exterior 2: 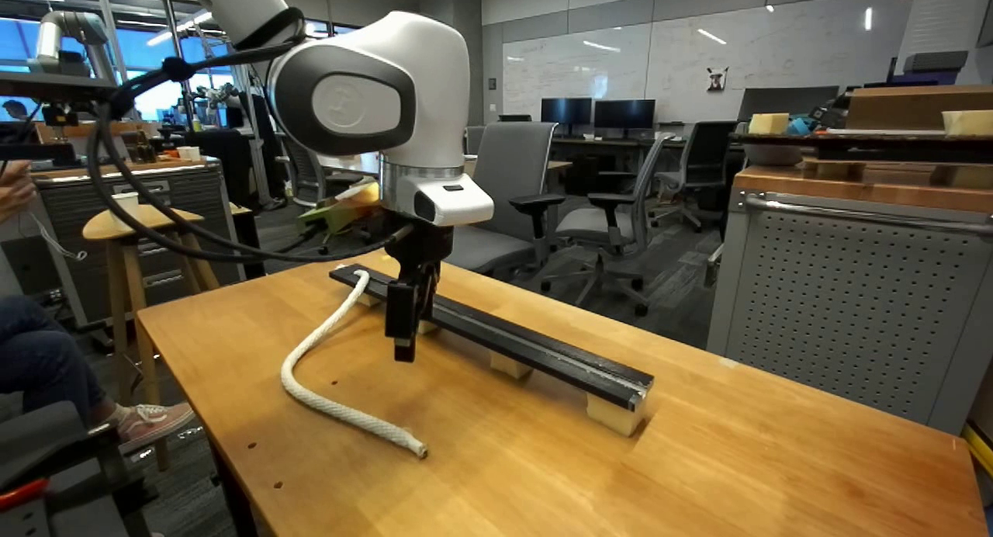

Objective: Put the rope on the skate then press on it

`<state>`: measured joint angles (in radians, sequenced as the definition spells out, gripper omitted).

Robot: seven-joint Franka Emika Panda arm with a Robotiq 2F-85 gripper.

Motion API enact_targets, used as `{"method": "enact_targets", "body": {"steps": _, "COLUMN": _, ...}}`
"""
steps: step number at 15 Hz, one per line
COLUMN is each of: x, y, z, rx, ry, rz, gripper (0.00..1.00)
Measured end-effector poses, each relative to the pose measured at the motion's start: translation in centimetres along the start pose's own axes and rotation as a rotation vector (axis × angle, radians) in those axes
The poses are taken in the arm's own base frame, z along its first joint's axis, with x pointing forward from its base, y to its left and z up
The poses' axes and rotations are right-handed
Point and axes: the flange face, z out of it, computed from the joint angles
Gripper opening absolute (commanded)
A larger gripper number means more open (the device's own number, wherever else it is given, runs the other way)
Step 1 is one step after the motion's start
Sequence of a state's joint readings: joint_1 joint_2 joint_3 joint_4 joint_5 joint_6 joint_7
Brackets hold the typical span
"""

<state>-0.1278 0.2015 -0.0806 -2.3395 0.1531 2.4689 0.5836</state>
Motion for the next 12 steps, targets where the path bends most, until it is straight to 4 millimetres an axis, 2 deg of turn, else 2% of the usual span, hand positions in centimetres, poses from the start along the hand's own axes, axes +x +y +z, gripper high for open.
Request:
{"method": "enact_targets", "body": {"steps": 6, "x": 0.1, "y": 0.6, "z": 1.1, "rx": 0.015, "ry": -0.036, "rz": 0.063, "gripper": 1.0}}
{"method": "enact_targets", "body": {"steps": 12, "x": -0.2, "y": 3.1, "z": 3.3, "rx": 0.008, "ry": -0.092, "rz": 0.176, "gripper": 1.0}}
